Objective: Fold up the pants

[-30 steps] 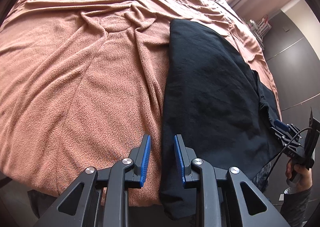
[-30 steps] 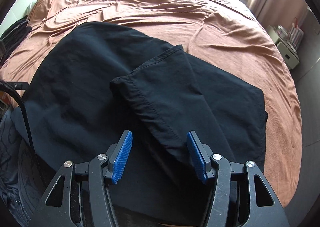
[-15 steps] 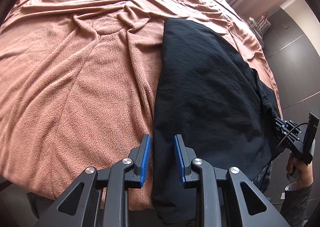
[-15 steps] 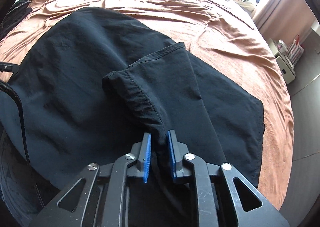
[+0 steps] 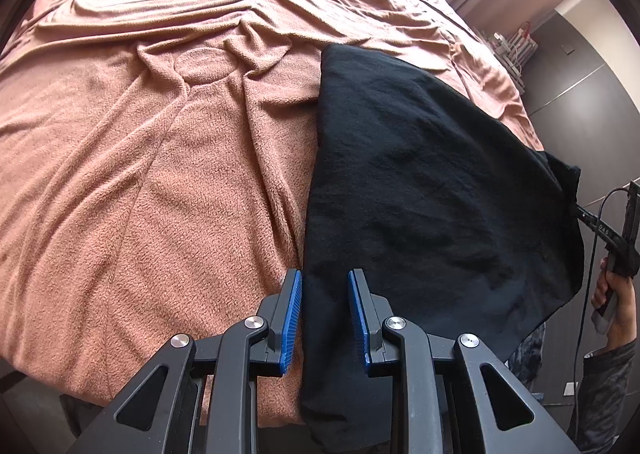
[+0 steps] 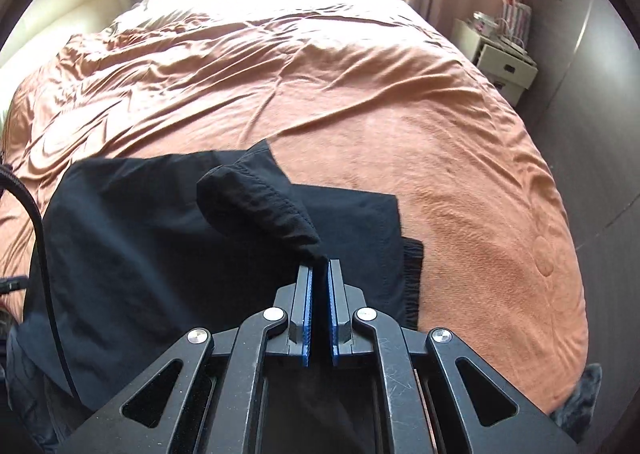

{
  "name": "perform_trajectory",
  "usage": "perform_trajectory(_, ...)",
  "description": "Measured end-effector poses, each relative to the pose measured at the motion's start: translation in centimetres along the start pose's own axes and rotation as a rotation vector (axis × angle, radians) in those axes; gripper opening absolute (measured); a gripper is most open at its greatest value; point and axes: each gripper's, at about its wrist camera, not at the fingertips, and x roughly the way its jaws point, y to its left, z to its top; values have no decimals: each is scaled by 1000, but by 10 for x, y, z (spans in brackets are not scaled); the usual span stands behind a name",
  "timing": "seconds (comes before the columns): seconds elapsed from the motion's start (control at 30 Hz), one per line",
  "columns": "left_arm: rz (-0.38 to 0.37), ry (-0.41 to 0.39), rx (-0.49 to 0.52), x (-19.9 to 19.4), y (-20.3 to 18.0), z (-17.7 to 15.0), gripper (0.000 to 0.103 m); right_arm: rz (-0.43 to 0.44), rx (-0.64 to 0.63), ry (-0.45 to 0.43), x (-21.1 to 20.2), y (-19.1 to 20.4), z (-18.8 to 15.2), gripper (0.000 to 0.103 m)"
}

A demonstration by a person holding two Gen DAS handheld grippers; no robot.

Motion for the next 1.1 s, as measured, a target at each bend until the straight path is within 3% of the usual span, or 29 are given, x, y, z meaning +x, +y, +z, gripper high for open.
perform_trajectory(0.17,1,5,9,4,-4,1,26,-60,101,18,-9,-18,-6,4)
perform_trajectory(0.47,3,10,4,6,-3,-2,26,93,222,97,-13,-39,-38,7)
perform_trajectory(0.53,5,12,4,6,-3,-3,26,121,249,115,-12,-44,-46,12)
perform_trajectory(0.67,7,16,7,6,-3,-5,26,179,292,117,-19,-60,-59,42)
perform_trajectory(0.7,8,19,8,7,-4,-5,26,186,301,117,-22,-63,-63,44)
perform_trajectory(1.1,10,17,19,6,-10,-11,28,264,480,188,-31,-87,-113,44)
